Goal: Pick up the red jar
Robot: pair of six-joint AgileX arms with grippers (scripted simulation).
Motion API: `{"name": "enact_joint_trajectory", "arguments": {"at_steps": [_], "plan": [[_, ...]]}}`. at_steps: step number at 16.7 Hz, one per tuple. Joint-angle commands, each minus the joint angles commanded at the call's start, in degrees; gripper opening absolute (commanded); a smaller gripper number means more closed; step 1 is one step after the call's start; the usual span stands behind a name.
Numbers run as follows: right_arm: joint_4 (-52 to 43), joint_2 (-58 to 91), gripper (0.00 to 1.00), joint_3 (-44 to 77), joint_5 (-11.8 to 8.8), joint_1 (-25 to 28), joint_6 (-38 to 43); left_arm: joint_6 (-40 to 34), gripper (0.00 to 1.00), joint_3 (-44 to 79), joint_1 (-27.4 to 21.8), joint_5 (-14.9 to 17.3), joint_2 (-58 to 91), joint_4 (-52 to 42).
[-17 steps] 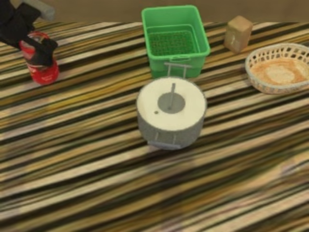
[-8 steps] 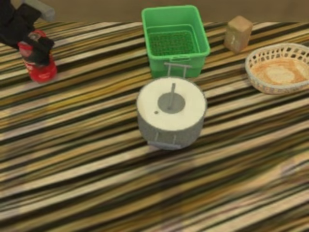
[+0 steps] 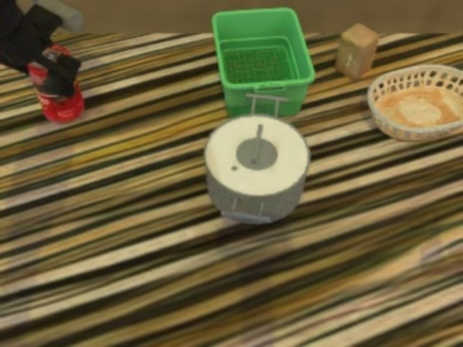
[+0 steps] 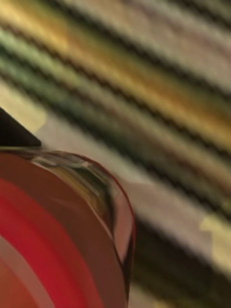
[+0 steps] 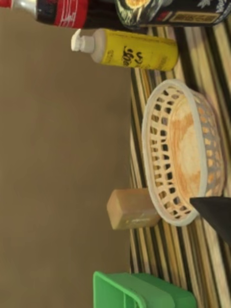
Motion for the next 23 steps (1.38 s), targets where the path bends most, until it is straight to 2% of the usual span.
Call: {"name": "enact_joint_trajectory", "arguments": {"at_steps": [11,19,23], "plan": [[0.0,0.0,1.0,0.0,0.0,0.0,0.0,0.08,0.0,-2.23,0.41,-0.07,-2.31,0.09],[0.0,0.0,1.0,0.0,0.0,0.0,0.0,0.63,0.0,-26.32,1.88,-0.2,-26.07,0.17],[0.0,0.0,1.0,0.0,0.0,0.0,0.0,0.83,0.0,-31.5,2.34,-0.22,-31.29,0.14]]}}
